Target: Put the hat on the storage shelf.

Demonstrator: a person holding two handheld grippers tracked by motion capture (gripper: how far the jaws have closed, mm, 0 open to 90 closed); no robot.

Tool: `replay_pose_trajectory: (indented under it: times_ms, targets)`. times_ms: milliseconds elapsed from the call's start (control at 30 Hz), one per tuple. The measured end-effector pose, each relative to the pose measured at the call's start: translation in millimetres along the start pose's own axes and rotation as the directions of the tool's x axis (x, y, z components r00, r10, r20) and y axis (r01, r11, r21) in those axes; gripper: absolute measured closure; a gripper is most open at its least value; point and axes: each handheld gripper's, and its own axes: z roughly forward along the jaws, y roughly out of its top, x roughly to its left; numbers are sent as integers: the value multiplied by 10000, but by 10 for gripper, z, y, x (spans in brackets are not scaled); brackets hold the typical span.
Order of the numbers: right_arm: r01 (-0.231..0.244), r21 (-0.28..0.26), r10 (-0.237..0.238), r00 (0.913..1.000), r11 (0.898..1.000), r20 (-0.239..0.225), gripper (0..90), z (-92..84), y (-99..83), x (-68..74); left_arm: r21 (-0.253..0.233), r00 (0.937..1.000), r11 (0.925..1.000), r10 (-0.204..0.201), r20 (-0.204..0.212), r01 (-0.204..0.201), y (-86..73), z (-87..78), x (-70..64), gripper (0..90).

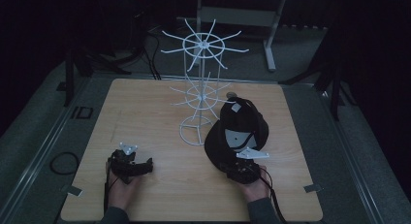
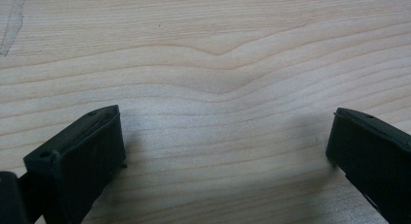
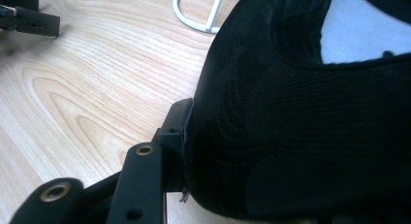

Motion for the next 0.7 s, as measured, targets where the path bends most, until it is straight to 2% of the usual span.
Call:
replay_pose_trajectory:
  times_ms: [233,500,700]
  targets:
    - [-471,-506,474,9989,9976,38,666,-31,25,-44,-22,10000,10000,9,4,-9,-1,1,-2,2]
    - [-1129,-915,1131,9936,9894,-33,723,-134,39,-158,10,10000,10000,41,15,-41,0,0,-5,2]
    - [-1235,-1102,1251,9921,9862,76,747,-208,67,-214,15,10000,10000,60,23,-60,1,0,-5,2]
